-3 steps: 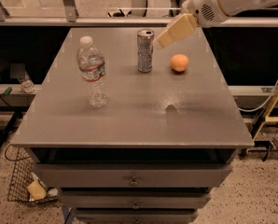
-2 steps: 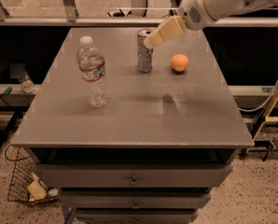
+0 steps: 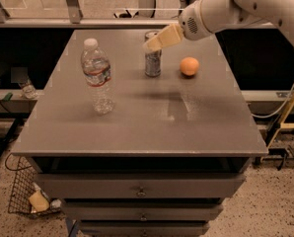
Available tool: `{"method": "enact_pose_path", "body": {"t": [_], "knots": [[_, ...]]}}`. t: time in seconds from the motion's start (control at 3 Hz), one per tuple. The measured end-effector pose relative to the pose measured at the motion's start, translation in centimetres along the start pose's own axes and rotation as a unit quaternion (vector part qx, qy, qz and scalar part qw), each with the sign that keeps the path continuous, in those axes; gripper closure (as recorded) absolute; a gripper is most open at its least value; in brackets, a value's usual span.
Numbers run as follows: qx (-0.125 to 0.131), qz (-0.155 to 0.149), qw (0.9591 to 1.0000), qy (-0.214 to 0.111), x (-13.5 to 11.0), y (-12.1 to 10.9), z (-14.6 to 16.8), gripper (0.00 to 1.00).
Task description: Knock redbull can over
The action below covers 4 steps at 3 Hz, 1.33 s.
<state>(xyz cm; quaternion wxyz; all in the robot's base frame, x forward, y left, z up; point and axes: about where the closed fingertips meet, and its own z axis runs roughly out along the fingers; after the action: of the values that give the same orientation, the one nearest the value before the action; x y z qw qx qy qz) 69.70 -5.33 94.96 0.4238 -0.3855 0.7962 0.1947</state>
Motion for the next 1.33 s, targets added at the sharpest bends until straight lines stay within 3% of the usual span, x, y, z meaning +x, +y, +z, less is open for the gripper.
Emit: {"method": "enact_pose_path", "body": {"t": [1.0, 1.33], "knots": [[0.010, 0.036, 0.9968, -0.070, -0.6, 0.6, 3.9, 0.00], [0.012, 0.041, 0.9954, -0.085, -0.8, 1.2, 5.3, 0.18]]}}
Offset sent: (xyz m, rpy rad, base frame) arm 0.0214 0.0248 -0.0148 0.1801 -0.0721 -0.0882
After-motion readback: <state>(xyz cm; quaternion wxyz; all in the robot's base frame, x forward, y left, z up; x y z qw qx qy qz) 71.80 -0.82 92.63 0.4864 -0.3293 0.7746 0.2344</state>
